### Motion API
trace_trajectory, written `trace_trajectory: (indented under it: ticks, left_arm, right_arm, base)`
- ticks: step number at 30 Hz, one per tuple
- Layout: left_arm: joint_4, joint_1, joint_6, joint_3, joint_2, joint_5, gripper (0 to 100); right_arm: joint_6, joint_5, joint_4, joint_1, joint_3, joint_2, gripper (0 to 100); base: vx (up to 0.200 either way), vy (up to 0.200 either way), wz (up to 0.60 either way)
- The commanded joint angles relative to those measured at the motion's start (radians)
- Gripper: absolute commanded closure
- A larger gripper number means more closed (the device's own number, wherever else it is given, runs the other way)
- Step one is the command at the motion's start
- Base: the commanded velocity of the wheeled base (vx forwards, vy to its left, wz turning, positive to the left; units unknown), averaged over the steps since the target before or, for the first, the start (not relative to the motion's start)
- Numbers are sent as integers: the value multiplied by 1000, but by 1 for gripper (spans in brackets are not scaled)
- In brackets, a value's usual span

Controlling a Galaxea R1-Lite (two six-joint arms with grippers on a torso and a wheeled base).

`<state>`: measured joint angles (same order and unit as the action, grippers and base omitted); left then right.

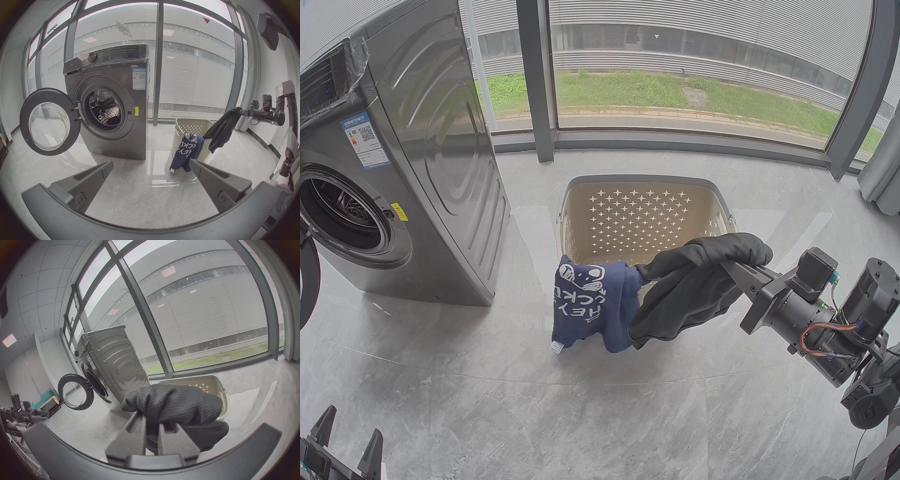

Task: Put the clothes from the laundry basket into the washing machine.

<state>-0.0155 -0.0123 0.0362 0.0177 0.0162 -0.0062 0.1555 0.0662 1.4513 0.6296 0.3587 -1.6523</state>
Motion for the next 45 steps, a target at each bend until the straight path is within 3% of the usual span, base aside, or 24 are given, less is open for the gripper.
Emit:
trace_trajectory:
  ticks: [1,25,34,45]
  left_arm:
    - [0,0,1,-12,-5,0,0]
    - [-4,-1,-2,-8,1,-1,0]
    - [-4,-1,-2,-8,1,-1,0]
    - [-4,-1,-1,-10,1,-3,0]
  right_arm:
    - [1,0,0,4,0,-1,100]
    - [1,0,8,13,8,-6,100]
    - [1,0,9,13,8,-6,100]
    - [-1,0,8,13,8,-7,100]
  base:
    - [0,200,0]
    - [0,200,0]
    - [0,0,0]
    - [-164,0,0]
